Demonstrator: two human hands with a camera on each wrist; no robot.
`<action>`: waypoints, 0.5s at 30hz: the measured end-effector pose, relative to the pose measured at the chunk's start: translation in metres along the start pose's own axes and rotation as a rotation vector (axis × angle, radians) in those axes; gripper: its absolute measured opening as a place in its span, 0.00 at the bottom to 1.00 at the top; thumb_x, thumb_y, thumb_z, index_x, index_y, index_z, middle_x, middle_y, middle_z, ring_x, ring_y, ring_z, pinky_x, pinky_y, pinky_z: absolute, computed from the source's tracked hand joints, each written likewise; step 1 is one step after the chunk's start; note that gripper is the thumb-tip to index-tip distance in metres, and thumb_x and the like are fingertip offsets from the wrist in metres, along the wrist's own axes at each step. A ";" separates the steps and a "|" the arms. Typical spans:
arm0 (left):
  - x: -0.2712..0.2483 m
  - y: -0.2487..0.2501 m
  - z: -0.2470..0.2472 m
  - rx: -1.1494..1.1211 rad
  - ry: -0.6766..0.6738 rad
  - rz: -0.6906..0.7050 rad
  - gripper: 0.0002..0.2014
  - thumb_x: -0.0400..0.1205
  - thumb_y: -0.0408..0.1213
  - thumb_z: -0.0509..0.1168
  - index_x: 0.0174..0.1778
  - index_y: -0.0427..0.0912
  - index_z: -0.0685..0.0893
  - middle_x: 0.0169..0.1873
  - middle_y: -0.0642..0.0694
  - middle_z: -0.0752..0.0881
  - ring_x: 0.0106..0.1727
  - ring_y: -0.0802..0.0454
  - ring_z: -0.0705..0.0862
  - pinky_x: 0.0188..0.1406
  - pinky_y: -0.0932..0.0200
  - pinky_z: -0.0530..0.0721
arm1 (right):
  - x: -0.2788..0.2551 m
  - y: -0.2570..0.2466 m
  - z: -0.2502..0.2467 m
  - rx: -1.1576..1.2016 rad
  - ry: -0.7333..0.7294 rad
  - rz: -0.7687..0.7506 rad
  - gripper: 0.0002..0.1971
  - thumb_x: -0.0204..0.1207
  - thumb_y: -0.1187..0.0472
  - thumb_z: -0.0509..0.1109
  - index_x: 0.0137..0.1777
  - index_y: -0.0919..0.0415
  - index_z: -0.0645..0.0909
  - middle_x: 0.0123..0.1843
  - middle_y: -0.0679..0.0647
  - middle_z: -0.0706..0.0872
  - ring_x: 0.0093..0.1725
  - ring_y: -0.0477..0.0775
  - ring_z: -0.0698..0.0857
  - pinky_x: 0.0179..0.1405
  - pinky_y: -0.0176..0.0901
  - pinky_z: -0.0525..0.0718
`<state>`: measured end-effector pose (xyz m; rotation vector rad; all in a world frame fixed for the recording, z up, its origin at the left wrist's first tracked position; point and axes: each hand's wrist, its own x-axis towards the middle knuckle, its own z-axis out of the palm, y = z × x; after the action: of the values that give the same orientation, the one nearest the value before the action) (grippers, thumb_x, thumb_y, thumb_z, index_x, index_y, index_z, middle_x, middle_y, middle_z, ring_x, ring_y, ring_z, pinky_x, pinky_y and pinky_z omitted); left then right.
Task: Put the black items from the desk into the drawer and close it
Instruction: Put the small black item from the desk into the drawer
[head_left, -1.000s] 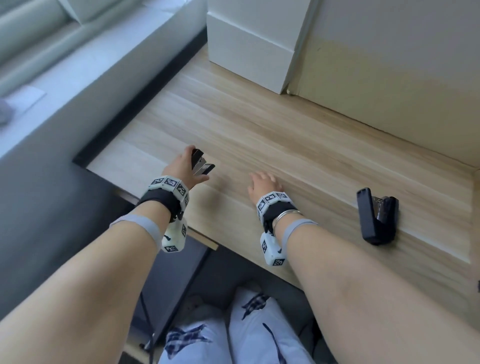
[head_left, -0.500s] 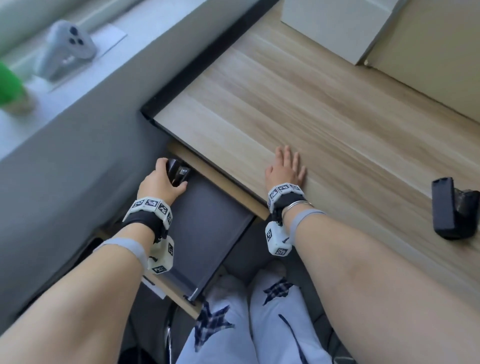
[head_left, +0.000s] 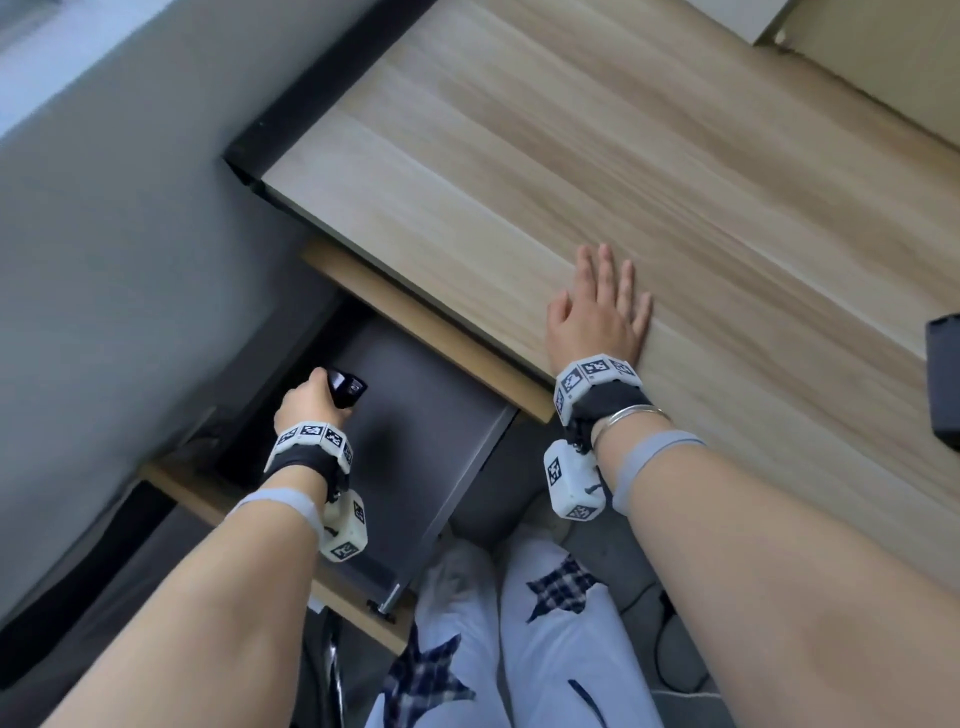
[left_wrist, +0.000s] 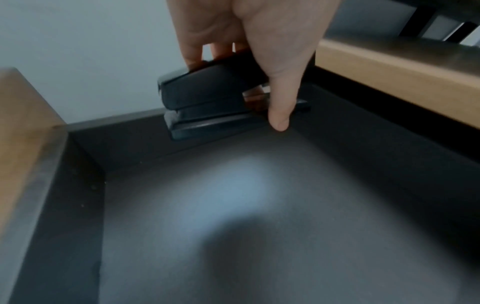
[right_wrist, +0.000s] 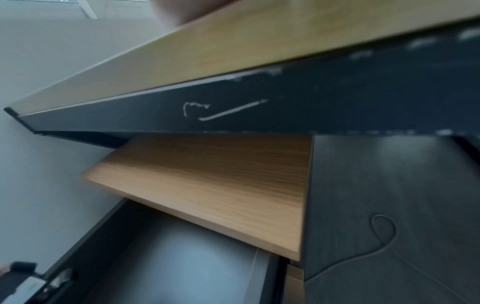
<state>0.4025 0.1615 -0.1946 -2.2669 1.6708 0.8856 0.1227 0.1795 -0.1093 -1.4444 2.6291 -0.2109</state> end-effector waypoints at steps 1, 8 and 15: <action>0.005 0.000 0.006 -0.003 -0.002 -0.008 0.19 0.71 0.38 0.70 0.55 0.38 0.77 0.51 0.32 0.87 0.57 0.33 0.84 0.51 0.45 0.84 | 0.000 0.000 0.001 -0.004 0.011 -0.003 0.30 0.81 0.53 0.53 0.83 0.44 0.54 0.87 0.43 0.54 0.87 0.51 0.51 0.85 0.59 0.46; 0.034 0.000 0.033 -0.021 0.008 -0.090 0.17 0.73 0.37 0.69 0.57 0.41 0.79 0.57 0.34 0.85 0.62 0.34 0.82 0.56 0.45 0.83 | 0.000 0.001 0.004 -0.015 0.069 -0.007 0.31 0.78 0.53 0.55 0.83 0.44 0.57 0.86 0.45 0.58 0.86 0.52 0.55 0.84 0.58 0.50; 0.058 0.001 0.046 0.008 -0.021 -0.131 0.20 0.73 0.33 0.69 0.60 0.36 0.75 0.59 0.31 0.83 0.64 0.32 0.80 0.57 0.41 0.83 | 0.000 0.001 0.004 -0.023 0.078 -0.010 0.31 0.77 0.54 0.56 0.82 0.45 0.59 0.86 0.45 0.59 0.86 0.53 0.56 0.84 0.59 0.52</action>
<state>0.3965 0.1363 -0.2643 -2.3228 1.4949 0.8680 0.1224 0.1805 -0.1133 -1.4864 2.6951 -0.2431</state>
